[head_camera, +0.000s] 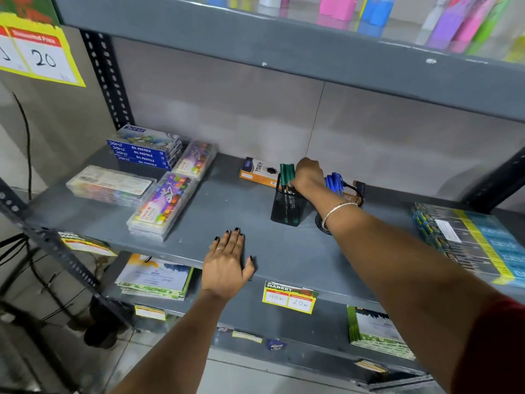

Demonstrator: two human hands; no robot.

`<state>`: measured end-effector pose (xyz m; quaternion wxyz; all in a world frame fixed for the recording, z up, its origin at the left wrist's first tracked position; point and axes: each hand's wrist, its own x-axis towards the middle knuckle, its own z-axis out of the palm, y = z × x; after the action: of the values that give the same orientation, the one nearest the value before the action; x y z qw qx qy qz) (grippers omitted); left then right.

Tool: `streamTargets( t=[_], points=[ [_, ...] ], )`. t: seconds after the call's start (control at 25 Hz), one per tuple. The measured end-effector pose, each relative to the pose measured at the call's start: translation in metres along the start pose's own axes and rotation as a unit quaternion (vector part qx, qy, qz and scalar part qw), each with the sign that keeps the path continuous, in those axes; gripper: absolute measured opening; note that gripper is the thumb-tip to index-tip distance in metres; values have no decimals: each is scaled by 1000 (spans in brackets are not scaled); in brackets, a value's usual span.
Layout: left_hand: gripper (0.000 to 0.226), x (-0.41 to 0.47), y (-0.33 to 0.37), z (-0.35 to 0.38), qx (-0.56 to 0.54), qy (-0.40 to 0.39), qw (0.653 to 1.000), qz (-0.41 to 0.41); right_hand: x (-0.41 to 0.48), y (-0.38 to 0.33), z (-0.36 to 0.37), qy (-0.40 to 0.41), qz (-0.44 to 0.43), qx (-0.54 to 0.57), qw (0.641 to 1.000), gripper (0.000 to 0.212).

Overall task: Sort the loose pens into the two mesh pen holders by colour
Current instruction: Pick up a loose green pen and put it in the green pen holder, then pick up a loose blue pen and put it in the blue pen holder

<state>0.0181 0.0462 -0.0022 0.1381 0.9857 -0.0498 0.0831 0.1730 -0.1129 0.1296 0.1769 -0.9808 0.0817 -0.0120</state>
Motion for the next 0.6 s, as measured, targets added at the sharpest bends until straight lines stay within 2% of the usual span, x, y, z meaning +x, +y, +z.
streamTargets(
  t=[0.16, 0.32, 0.48, 0.56, 0.6],
  points=[
    [62, 1, -1, 1, 4, -1, 1000, 4, -4, 0, 9, 7, -20, -16, 1000, 28],
    [62, 0, 0, 1, 4, -1, 1000, 4, 0, 1, -9, 14, -5, 57, 998, 32],
    [63, 0, -2, 4, -1, 11, 1000, 5, 1, 43, -58, 134, 41, 153, 978, 17],
    [64, -1, -1, 4, -3, 12, 1000, 2, 2, 82, -73, 162, 80, 141, 973, 17],
    [64, -1, -1, 4, -6, 12, 1000, 1, 1, 102, -76, 150, 100, 112, 977, 18]
  ],
)
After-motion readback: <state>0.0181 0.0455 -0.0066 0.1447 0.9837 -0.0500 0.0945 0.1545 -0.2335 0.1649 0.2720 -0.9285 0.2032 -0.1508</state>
